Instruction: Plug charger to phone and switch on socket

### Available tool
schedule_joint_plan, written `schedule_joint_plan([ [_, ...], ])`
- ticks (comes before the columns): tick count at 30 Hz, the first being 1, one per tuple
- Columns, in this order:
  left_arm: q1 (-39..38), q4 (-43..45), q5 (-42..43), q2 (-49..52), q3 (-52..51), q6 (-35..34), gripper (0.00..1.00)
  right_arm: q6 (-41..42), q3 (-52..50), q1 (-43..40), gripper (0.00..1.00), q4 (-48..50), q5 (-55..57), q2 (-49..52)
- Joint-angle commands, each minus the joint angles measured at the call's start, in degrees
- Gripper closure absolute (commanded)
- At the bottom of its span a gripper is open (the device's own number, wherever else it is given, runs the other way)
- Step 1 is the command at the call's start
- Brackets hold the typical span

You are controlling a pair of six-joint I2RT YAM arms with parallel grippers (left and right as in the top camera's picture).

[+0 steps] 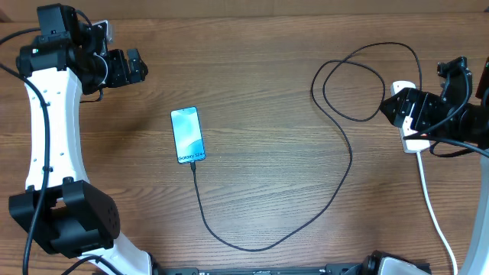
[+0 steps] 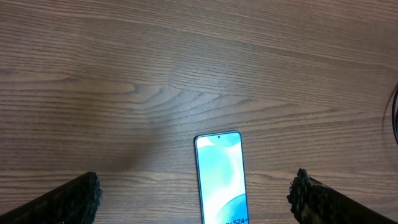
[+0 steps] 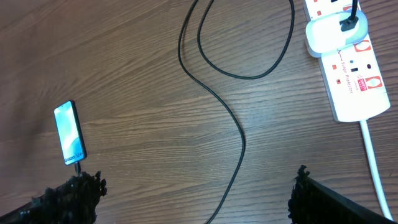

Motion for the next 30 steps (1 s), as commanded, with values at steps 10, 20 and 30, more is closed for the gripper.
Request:
schedule_joint_plan([
  [10, -0.4, 0.0, -0.2, -0.2, 0.7, -0.8, 0.00, -0.1, 0.0, 0.8, 0.00, 0.2, 0.5, -2.8],
  [20, -0.4, 0.0, -0.2, -0.2, 0.7, -0.7, 0.00, -0.5, -0.4, 16.5, 0.00, 8.1, 8.3, -15.3],
  [30, -0.4, 0.0, -0.2, -0.2, 0.7, -0.8, 0.00, -0.5, -12.5, 18.5, 0.00, 24.6, 9.3, -29.2],
])
